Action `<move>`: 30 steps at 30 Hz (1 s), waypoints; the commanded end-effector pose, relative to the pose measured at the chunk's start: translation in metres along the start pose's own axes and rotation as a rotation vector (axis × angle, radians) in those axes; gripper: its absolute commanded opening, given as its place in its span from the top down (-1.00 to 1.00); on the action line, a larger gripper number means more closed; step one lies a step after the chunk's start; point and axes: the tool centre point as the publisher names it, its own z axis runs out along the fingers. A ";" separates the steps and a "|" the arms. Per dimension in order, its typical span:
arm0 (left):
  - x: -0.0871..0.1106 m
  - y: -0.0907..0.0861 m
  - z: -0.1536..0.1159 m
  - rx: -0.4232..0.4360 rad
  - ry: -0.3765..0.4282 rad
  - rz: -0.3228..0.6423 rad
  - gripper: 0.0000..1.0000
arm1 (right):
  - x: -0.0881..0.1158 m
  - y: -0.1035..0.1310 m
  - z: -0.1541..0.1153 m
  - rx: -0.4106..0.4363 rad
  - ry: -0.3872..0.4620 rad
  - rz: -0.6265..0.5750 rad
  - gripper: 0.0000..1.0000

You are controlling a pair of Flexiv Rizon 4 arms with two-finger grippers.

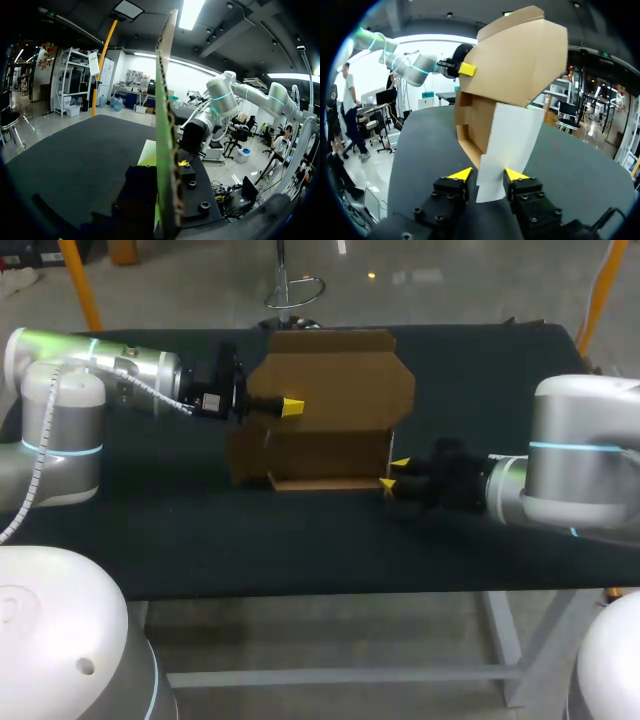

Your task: Assemble the packaging by folding the flat box into shape, placing the metal phone stand inside, and closing the box properly

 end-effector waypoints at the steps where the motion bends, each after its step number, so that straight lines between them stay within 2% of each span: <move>1: -0.002 0.004 0.001 -0.003 0.003 -0.001 1.00 | 0.004 0.003 0.012 0.020 0.000 -0.004 0.12; 13: -0.002 0.004 0.001 -0.003 0.003 -0.001 1.00 | 0.010 -0.002 0.000 0.039 -0.024 -0.005 0.09; 30: -0.002 0.004 0.001 -0.003 0.003 -0.001 1.00 | 0.002 -0.018 -0.032 0.031 -0.067 0.016 0.08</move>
